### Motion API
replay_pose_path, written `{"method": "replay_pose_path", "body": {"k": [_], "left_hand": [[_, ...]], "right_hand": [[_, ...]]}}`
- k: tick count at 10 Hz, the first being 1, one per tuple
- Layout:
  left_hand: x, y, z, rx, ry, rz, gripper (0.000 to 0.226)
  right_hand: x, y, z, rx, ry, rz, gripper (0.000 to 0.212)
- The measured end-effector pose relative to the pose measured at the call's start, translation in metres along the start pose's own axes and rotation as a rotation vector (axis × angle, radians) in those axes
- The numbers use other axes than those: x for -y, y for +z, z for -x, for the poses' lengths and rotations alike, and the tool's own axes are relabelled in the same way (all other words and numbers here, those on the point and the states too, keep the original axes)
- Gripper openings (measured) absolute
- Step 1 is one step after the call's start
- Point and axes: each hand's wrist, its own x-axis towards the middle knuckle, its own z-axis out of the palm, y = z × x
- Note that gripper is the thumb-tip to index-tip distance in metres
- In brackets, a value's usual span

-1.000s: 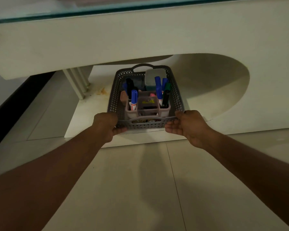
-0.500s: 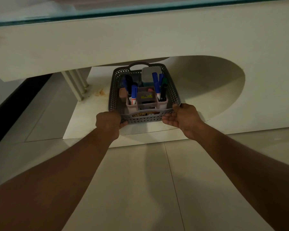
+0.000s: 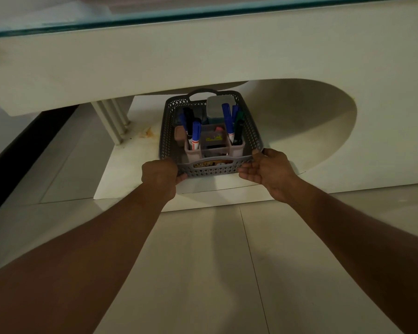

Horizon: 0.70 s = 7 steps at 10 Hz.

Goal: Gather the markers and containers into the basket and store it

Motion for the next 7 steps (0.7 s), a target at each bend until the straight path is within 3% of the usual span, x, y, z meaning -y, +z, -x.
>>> {"method": "replay_pose_path", "body": {"k": [2,3,4,5,6,7], "left_hand": [[0.000,-0.001,0.001,0.001,0.009,-0.016,0.014],[0.004,-0.001,0.001,-0.020,0.039,-0.052,0.027],[0.015,0.002,0.007,-0.144,0.192,-0.319,0.045],[0.033,-0.002,0.019,-0.227,0.460,-0.546,0.050],[0.056,-0.020,0.036,-0.221,0.964,-0.734,0.040],[0.074,-0.031,0.052,-0.110,1.259,-1.024,0.033]], "right_hand": [[0.000,0.000,0.001,-0.006,-0.005,0.006,0.034],[0.000,-0.002,0.002,-0.013,0.000,0.020,0.034],[-0.001,-0.003,0.005,-0.028,-0.009,0.072,0.037],[-0.001,-0.008,0.006,-0.044,-0.043,0.178,0.045],[-0.006,-0.017,0.017,-0.168,-0.242,0.504,0.045],[-0.015,-0.025,0.040,-0.287,-0.547,0.927,0.037]]}}
